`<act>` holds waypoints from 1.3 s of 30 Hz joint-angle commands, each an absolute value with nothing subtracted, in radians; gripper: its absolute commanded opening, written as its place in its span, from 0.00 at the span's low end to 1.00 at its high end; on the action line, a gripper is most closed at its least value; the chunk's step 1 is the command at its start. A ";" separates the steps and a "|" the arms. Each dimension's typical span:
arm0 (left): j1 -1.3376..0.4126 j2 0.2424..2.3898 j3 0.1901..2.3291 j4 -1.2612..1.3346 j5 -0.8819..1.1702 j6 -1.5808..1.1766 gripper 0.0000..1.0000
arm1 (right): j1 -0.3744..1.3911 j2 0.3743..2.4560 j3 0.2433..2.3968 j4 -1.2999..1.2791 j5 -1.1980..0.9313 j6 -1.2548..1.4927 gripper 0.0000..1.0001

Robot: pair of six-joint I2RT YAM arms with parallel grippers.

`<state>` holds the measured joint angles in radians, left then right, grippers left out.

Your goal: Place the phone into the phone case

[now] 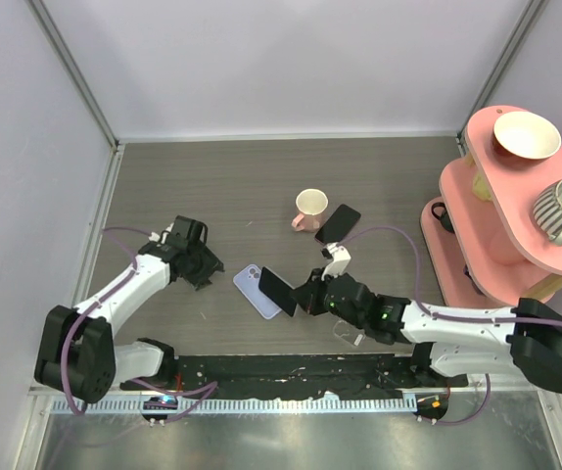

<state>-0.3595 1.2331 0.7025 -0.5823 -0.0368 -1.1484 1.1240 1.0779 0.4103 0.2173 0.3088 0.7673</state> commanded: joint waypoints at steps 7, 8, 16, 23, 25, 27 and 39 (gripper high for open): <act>-0.258 1.327 0.721 -0.491 -0.003 -1.012 0.34 | 1.127 1.249 0.505 0.486 0.299 0.851 0.01; -0.258 1.334 0.703 -0.448 0.059 -1.019 0.33 | 1.127 1.261 0.509 0.494 0.298 0.856 0.01; -0.258 1.411 0.676 -0.345 0.117 -1.025 0.31 | 1.127 1.345 0.526 0.525 0.298 0.914 0.01; -0.258 1.445 0.629 -0.292 0.161 -1.028 0.30 | 1.127 1.368 0.489 0.528 0.333 0.972 0.01; -0.259 1.448 0.617 -0.276 0.188 -1.032 0.30 | 1.127 1.374 0.486 0.525 0.334 0.983 0.01; -0.261 1.453 0.604 -0.255 0.209 -1.037 0.30 | 1.127 1.382 0.488 0.520 0.337 0.988 0.01; -0.279 1.425 0.548 -0.255 0.216 -1.045 0.29 | 1.127 1.469 0.442 0.572 0.302 1.042 0.01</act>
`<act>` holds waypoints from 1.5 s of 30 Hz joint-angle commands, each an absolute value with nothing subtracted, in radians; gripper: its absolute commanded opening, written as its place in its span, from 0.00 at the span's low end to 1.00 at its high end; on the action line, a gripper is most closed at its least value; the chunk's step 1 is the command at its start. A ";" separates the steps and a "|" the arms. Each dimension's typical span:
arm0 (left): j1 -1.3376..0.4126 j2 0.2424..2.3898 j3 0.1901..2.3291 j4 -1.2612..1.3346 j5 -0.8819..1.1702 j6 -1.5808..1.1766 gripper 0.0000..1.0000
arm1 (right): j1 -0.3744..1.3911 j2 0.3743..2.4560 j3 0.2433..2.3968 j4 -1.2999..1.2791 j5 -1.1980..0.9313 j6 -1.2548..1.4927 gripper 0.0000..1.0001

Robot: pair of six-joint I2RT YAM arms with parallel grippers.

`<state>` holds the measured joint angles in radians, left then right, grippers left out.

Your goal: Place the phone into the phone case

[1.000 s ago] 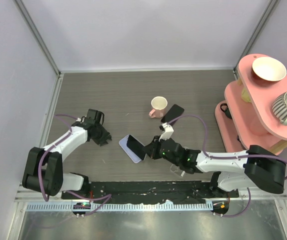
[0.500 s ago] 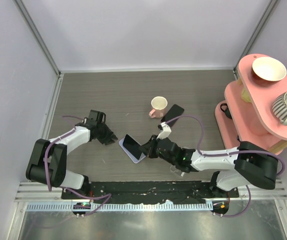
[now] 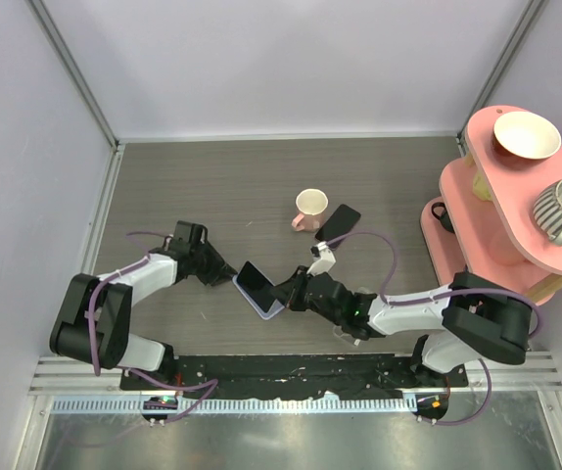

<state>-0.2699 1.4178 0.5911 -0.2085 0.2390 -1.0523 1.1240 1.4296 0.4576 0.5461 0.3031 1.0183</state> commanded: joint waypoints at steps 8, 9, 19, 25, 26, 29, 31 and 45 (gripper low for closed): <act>-0.293 1.437 0.535 -0.249 0.227 -1.043 0.26 | 1.127 1.511 0.448 0.575 0.290 1.037 0.01; -0.293 1.437 0.534 -0.249 0.227 -1.043 0.24 | 1.126 1.514 0.445 0.575 0.291 1.046 0.01; -0.299 1.440 0.520 -0.253 0.233 -1.031 0.00 | 1.127 1.597 0.422 0.577 0.258 1.115 0.08; -0.308 1.433 0.517 -0.258 0.226 -1.038 0.00 | 1.127 1.597 0.434 0.520 0.275 1.121 0.22; -0.310 1.430 0.517 -0.259 0.224 -1.040 0.00 | 1.127 1.594 0.442 0.505 0.281 1.123 0.24; -0.316 1.422 0.511 -0.262 0.215 -1.052 0.00 | 1.129 1.585 0.451 0.437 0.296 1.121 0.29; -0.321 1.419 0.506 -0.264 0.207 -1.058 0.00 | 1.127 1.588 0.451 0.416 0.295 1.121 0.31; -0.327 1.413 0.526 -0.310 0.150 -1.058 0.00 | 1.143 1.491 0.590 0.189 0.293 0.963 0.54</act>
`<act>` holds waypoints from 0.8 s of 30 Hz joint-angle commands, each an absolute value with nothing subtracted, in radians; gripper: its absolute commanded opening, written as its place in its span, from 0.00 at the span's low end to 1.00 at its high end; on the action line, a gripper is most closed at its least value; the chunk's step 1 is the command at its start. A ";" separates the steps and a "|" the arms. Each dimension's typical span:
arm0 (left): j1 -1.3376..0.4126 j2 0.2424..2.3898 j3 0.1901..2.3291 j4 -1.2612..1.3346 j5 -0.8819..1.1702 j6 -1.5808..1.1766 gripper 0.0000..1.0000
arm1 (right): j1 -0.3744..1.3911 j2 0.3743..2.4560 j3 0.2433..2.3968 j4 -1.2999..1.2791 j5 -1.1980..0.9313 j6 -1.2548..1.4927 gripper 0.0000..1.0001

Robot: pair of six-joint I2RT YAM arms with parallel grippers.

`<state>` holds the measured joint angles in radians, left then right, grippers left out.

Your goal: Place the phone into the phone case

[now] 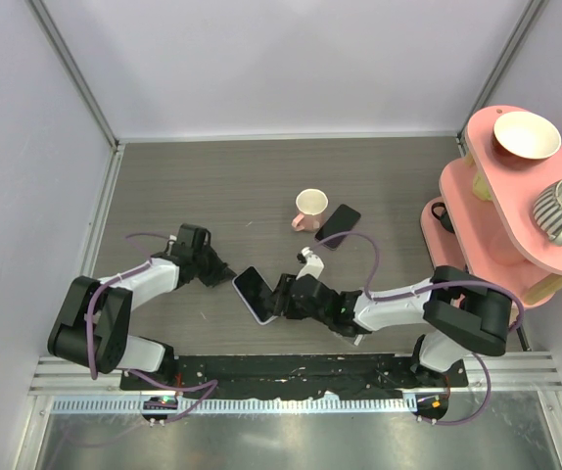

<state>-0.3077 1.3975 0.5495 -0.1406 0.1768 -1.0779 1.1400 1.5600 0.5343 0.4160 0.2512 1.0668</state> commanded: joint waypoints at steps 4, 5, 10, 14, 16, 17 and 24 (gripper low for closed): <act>-0.327 1.417 0.532 -0.310 0.150 -1.058 0.00 | 1.143 1.454 0.637 0.104 0.322 0.919 0.59; -0.327 1.417 0.534 -0.307 0.149 -1.058 0.00 | 1.143 1.453 0.640 0.089 0.319 0.917 0.60; -0.327 1.424 0.538 -0.299 0.158 -1.055 0.00 | 1.143 1.425 0.643 0.061 0.308 0.933 0.63; -0.327 1.424 0.555 -0.311 0.156 -1.043 0.00 | 1.143 1.407 0.650 0.029 0.314 0.919 0.59; -0.327 1.420 0.569 -0.330 0.143 -1.032 0.00 | 1.141 1.405 0.667 0.014 0.302 0.910 0.57; -0.327 1.416 0.584 -0.345 0.137 -1.022 0.00 | 1.143 1.404 0.673 0.006 0.289 0.905 0.57; -0.327 1.373 0.643 -0.420 0.078 -0.976 0.00 | 1.143 1.372 0.695 -0.086 0.271 0.903 0.60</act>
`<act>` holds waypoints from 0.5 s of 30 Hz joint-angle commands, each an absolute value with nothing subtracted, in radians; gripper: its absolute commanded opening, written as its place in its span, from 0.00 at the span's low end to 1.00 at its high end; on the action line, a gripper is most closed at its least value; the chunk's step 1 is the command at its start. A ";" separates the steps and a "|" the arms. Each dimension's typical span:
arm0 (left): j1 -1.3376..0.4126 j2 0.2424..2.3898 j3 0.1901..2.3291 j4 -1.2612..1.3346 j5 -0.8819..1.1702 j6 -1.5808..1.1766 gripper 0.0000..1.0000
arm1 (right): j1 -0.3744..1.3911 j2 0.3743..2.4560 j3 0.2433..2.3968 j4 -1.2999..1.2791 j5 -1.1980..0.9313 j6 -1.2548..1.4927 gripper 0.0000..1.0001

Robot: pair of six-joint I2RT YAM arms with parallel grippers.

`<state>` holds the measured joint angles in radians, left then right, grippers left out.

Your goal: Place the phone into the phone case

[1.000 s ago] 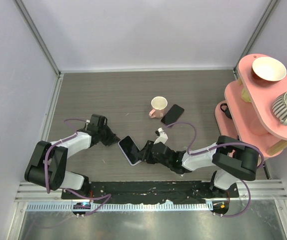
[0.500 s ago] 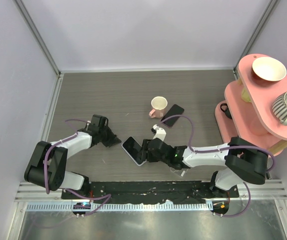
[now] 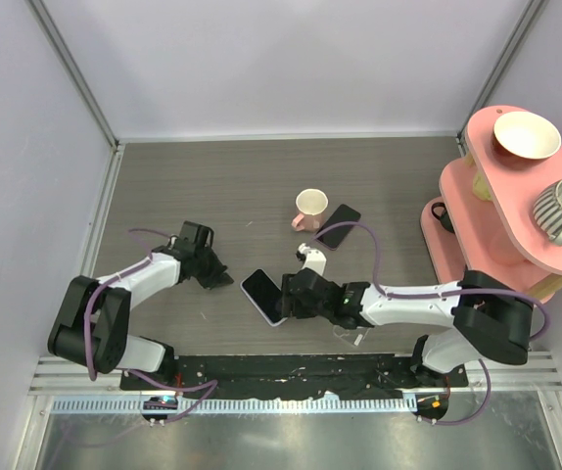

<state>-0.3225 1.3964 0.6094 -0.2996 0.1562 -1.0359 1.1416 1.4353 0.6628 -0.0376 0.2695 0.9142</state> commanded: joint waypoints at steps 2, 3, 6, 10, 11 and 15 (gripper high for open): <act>-0.327 1.361 0.661 -0.449 0.051 -0.960 0.00 | 1.143 1.352 0.703 -0.142 0.284 0.900 0.60; -0.327 1.348 0.667 -0.457 0.046 -0.947 0.00 | 1.143 1.327 0.707 -0.159 0.296 0.896 0.60; -0.327 1.319 0.672 -0.465 0.058 -0.928 0.00 | 1.141 1.287 0.712 -0.199 0.333 0.868 0.59; -0.327 1.232 0.600 -0.365 0.165 -0.929 0.02 | 1.065 1.287 0.712 -0.152 0.284 0.787 0.47; -0.327 1.220 0.585 -0.326 0.182 -0.937 0.03 | 1.043 1.295 0.713 -0.115 0.232 0.744 0.44; -0.327 1.180 0.529 -0.256 0.259 -0.948 0.20 | 0.962 1.345 0.713 -0.019 0.100 0.658 0.33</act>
